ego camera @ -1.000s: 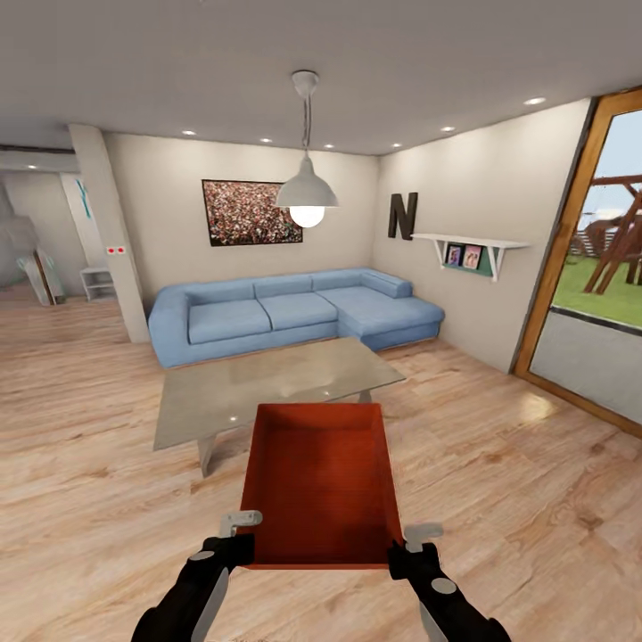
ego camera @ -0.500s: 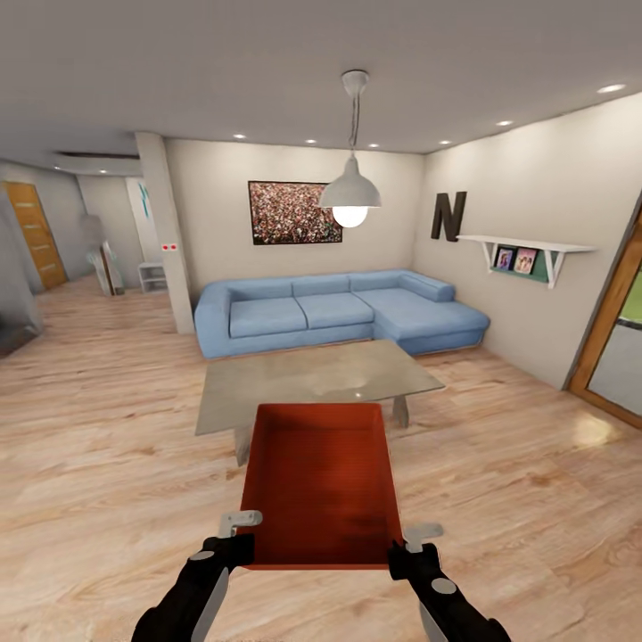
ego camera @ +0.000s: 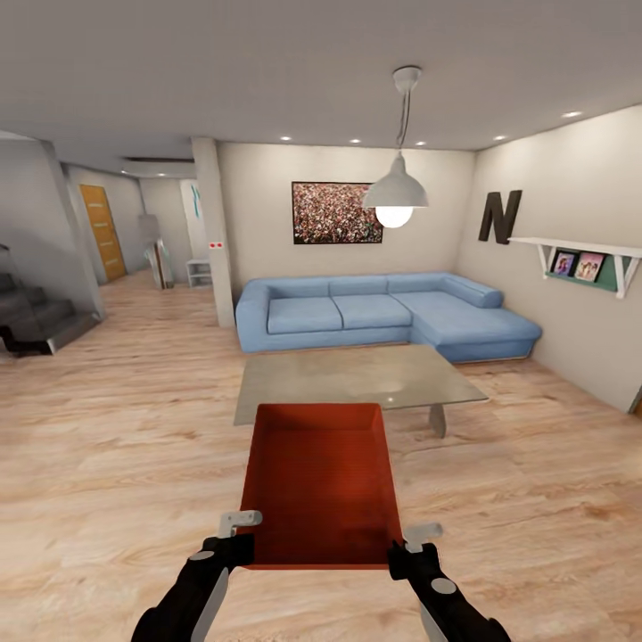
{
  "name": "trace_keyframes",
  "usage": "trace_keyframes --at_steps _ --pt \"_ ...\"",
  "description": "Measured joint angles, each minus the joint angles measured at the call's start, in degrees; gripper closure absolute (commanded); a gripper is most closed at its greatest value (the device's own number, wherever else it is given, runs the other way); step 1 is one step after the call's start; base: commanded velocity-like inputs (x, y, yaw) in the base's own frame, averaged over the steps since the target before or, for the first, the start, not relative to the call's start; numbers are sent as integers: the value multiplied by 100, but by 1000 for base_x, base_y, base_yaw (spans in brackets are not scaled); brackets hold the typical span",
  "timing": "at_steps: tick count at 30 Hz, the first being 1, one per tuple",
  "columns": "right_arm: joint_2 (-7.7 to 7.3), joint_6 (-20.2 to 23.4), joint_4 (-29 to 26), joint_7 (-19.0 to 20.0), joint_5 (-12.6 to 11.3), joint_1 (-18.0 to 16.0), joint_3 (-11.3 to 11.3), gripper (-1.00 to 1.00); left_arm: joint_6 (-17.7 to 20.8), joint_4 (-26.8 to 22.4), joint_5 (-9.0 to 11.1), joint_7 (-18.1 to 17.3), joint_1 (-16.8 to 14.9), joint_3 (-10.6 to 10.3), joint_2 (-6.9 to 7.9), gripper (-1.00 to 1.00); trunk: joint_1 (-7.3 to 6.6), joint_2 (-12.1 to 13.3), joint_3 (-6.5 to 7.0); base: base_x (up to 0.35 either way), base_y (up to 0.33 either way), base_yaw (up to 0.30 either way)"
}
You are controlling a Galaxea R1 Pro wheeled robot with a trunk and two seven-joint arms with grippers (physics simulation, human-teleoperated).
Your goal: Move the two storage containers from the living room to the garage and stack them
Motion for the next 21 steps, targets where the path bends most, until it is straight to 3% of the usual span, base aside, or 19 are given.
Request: trace_keyframes --at_steps 21 --pt "6 2 -3 -11 5 0 4 100 -7 2 4 -9 0 3 7 100 0 0 0 0 0 293"
